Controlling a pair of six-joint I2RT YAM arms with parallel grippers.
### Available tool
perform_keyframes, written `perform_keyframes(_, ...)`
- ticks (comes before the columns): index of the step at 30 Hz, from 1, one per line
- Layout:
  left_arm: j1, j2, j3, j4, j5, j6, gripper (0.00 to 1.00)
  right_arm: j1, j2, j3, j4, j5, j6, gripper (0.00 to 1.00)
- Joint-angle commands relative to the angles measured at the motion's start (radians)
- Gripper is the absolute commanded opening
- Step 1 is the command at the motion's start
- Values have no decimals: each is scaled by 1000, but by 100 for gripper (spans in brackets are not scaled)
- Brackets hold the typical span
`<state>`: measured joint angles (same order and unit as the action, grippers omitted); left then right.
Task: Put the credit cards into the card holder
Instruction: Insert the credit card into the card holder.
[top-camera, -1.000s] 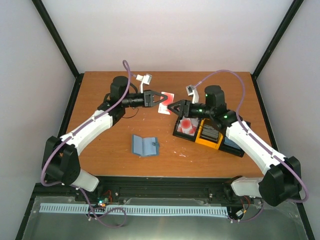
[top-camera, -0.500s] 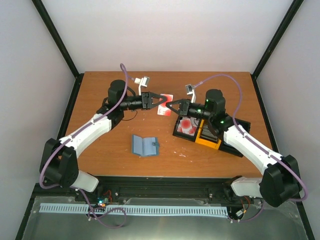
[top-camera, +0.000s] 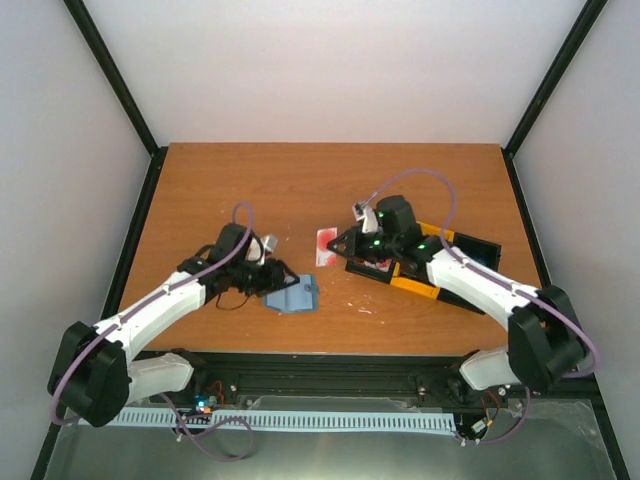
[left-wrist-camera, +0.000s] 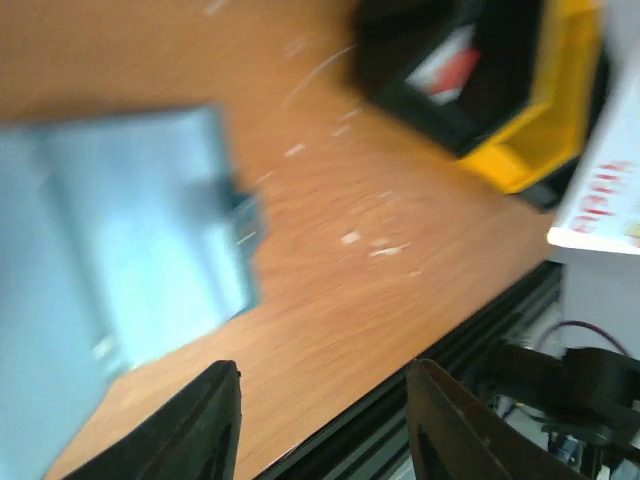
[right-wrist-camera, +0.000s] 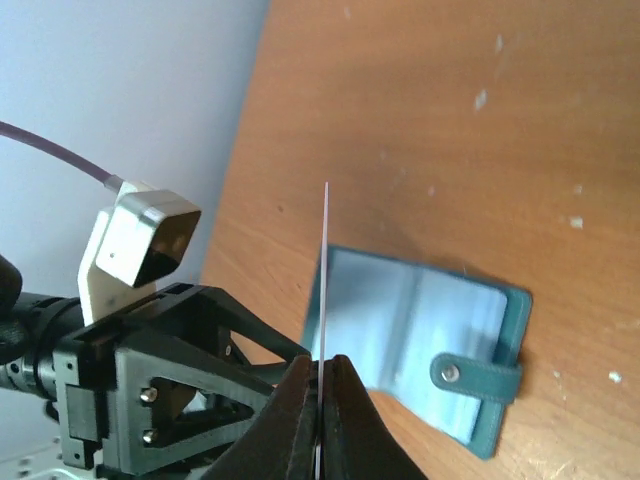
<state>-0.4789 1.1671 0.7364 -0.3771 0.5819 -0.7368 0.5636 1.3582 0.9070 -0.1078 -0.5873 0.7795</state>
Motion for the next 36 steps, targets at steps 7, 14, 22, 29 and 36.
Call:
perform_keyframes(7, -12, -72, -218, -160, -179, -114, 39, 205, 262, -9, 143, 28, 39, 3)
perform_keyframes(14, -12, -46, -252, -74, -265, -162, 29, 236, 387, 1, 231, 31, 52, 3)
perform_keyframes(22, -11, -168, -203, -150, -269, -202, 34, 254, 477, 13, 320, 53, 123, 3)
perform_keyframes(29, -4, -158, -117, -225, -354, -149, 44, 275, 517, 15, 391, 85, 195, 3)
perform_keyframes(36, 5, -71, -54, -235, -366, -80, 25, 275, 526, 19, 352, 99, 194, 3)
